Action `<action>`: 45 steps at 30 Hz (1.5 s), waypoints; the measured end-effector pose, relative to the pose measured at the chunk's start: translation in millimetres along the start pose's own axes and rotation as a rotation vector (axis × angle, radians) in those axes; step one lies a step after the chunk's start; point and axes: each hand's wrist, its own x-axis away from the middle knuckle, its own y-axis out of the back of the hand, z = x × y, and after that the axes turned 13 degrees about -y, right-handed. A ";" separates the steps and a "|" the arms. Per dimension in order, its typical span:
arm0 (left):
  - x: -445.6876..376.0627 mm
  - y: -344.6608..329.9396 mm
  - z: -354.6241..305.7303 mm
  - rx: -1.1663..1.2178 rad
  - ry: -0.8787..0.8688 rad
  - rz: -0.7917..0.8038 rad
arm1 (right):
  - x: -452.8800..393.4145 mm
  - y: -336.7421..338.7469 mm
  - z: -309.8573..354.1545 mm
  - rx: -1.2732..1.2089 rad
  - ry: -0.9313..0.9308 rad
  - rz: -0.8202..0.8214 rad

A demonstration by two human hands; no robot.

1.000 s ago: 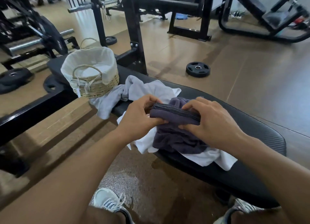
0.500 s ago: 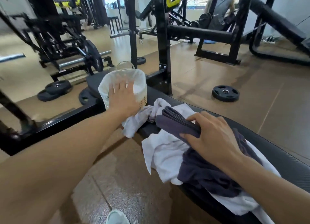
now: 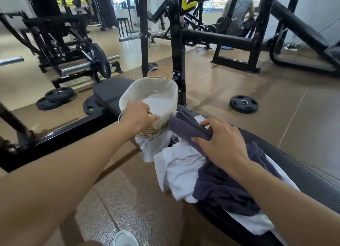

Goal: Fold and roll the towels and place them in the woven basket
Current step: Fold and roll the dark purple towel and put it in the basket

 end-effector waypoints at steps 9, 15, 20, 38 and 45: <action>50.5 4.4 -57.2 -0.001 -0.074 0.244 | 13.4 30.3 -4.9 -0.103 -0.036 -0.081; 78.2 -5.1 -47.2 0.205 -0.036 -0.155 | -11.0 33.6 16.5 -0.059 -0.020 -0.058; 85.4 -11.8 -43.2 0.521 0.127 -0.330 | -40.1 16.5 48.0 -0.003 0.067 -0.071; 71.6 -24.7 -16.9 0.639 0.277 -0.248 | -128.0 -88.0 98.8 0.657 0.139 0.728; 70.6 -26.1 -17.8 0.657 0.285 -0.234 | -132.2 -83.5 98.7 0.649 0.197 0.660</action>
